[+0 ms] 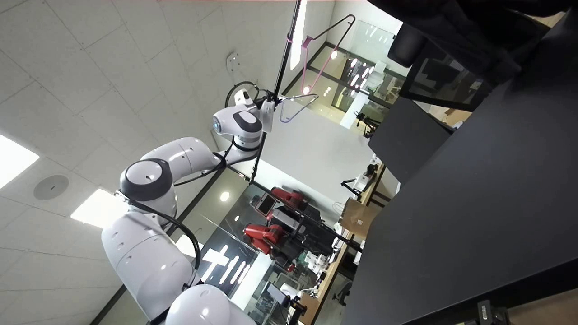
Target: Unhang the blue coat hanger and put it on the table
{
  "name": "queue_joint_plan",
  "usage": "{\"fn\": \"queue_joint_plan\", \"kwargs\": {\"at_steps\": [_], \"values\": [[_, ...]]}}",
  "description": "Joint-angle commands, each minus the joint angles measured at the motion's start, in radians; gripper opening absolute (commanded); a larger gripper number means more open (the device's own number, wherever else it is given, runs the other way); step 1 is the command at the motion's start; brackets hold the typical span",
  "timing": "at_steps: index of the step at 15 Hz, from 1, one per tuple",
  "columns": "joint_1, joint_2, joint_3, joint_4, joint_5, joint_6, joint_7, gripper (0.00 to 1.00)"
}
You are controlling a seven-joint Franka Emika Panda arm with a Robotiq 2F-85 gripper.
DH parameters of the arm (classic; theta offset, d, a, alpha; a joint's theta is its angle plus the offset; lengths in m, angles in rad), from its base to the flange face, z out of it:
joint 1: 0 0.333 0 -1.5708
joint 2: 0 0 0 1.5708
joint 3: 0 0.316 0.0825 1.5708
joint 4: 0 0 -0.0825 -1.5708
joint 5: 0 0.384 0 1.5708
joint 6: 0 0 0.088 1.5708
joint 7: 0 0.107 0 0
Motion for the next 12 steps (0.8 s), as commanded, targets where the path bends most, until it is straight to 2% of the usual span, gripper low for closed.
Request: {"fn": "queue_joint_plan", "kwargs": {"at_steps": [1, 6, 12], "values": [[0.013, -0.087, -0.033, -0.046, -0.013, -0.158, 0.031, 0.02], [-0.001, -0.164, -0.021, -0.090, -0.014, -0.253, 0.024, 0.02], [0.006, -0.260, -0.004, -0.174, 0.000, -0.278, 0.007, 0.02]]}}
